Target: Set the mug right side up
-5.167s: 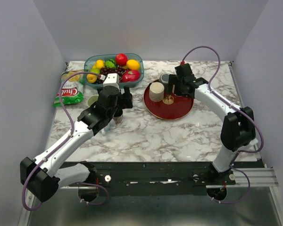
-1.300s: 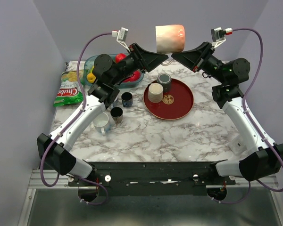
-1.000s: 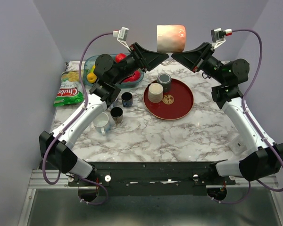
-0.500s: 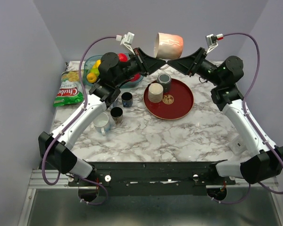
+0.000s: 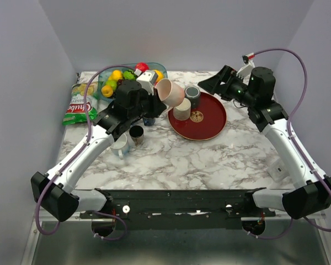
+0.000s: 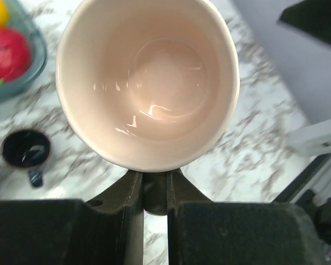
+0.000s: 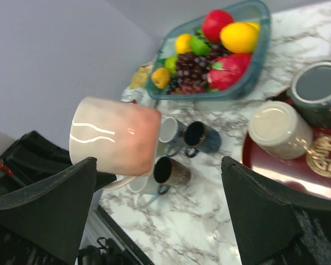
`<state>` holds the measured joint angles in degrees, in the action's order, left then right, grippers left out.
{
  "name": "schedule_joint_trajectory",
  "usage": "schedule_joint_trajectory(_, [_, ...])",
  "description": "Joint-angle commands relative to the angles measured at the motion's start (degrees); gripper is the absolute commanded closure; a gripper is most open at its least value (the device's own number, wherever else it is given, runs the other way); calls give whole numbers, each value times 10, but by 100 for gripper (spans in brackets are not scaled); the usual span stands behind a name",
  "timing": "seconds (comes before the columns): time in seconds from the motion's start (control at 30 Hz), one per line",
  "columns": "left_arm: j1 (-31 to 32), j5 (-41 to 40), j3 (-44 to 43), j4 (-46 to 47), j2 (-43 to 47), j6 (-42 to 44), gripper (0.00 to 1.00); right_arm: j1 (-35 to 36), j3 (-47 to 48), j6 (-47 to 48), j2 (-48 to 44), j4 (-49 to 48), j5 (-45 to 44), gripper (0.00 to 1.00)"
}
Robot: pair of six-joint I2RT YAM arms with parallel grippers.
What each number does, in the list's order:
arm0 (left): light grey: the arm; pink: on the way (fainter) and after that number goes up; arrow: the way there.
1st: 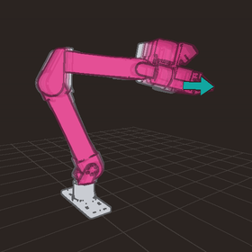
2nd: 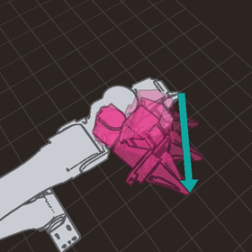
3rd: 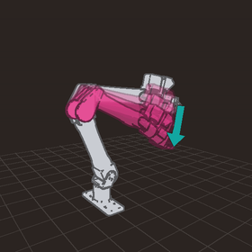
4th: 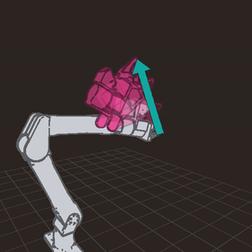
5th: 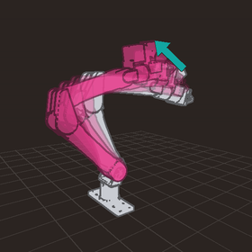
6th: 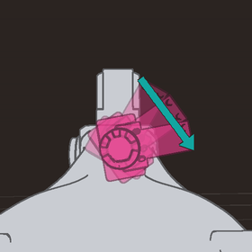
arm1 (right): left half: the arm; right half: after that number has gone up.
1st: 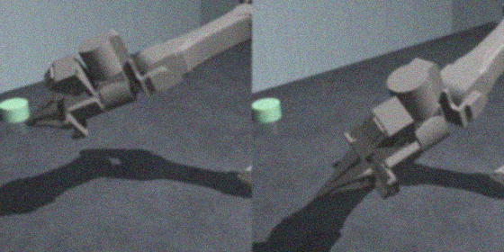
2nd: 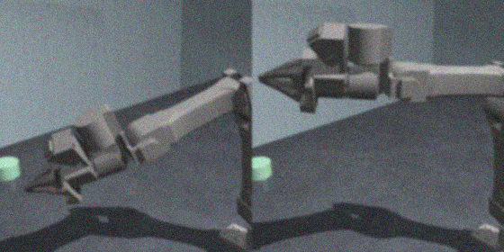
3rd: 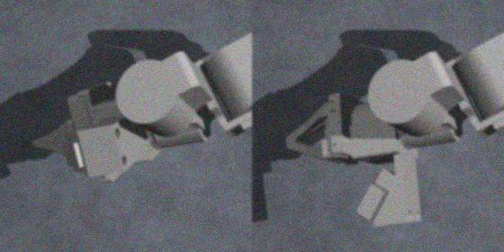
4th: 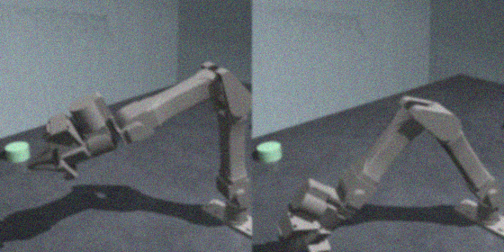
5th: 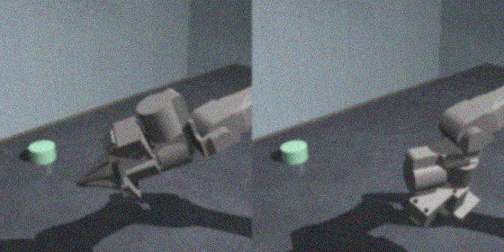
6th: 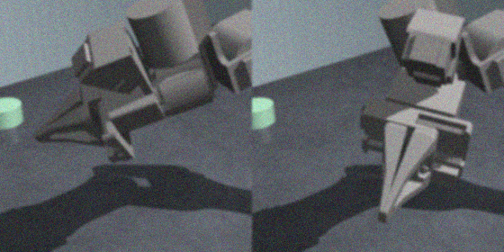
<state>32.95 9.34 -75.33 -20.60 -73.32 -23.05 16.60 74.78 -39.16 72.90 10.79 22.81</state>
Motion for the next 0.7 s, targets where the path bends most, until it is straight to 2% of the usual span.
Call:
schedule_joint_trajectory(0.0, [6,-61,59,-43,32,74,100,0,32,59,27,119,-90,0])
schedule_joint_trajectory(0.17, [19,-112,137,-23,34,73,100,-2,70,102,36,167,-158,0])
schedule_joint_trajectory(0.53, [29,-179,231,60,-11,63,100,-6,82,89,67,175,-144,0])
schedule_joint_trajectory(0.67, [28,-195,240,92,-51,60,100,-6,78,86,73,176,-140,0])
